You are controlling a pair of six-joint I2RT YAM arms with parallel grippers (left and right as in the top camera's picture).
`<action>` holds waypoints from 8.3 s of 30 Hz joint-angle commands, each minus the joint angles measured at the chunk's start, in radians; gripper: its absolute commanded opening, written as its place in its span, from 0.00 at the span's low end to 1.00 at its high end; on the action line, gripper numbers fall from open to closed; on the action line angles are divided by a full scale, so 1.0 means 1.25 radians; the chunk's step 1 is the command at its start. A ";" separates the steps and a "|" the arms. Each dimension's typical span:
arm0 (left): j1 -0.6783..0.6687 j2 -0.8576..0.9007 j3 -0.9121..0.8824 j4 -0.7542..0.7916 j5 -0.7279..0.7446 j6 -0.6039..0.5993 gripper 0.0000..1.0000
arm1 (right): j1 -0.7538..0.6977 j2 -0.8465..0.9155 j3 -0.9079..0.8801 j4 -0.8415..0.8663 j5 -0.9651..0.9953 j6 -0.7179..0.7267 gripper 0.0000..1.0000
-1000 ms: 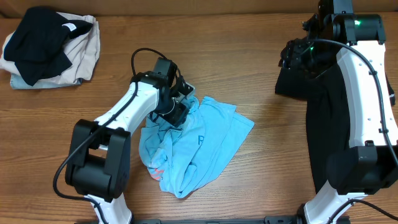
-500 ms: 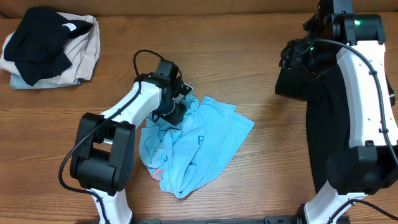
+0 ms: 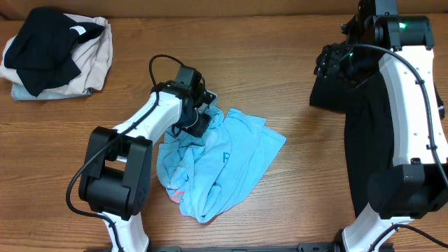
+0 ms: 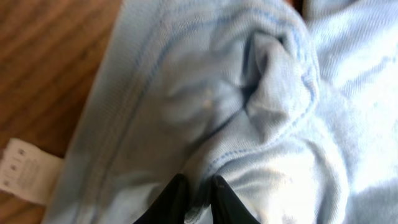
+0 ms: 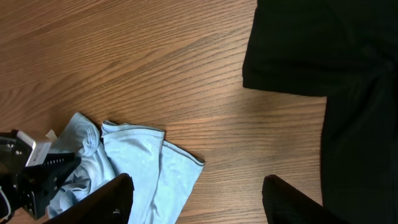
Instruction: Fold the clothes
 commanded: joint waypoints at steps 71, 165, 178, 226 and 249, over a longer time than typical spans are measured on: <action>0.157 -0.046 1.045 -0.700 -0.126 -0.290 0.04 | 0.264 -0.024 -0.680 0.613 0.088 0.211 0.41; 0.428 -0.412 1.148 -0.628 -0.242 -0.323 0.04 | -0.092 -0.491 0.316 -0.017 0.141 0.035 0.04; 0.428 -0.080 1.148 -0.312 -0.022 -0.363 0.04 | -0.092 -0.143 0.292 0.388 0.078 0.015 0.04; 0.428 -0.295 1.166 -0.756 -0.019 -0.269 0.04 | -0.092 -0.394 0.302 -0.139 0.032 -0.060 0.04; 0.428 -0.462 1.162 -0.708 -0.356 -0.332 0.04 | -0.092 -0.619 0.236 -0.015 0.159 -0.003 0.04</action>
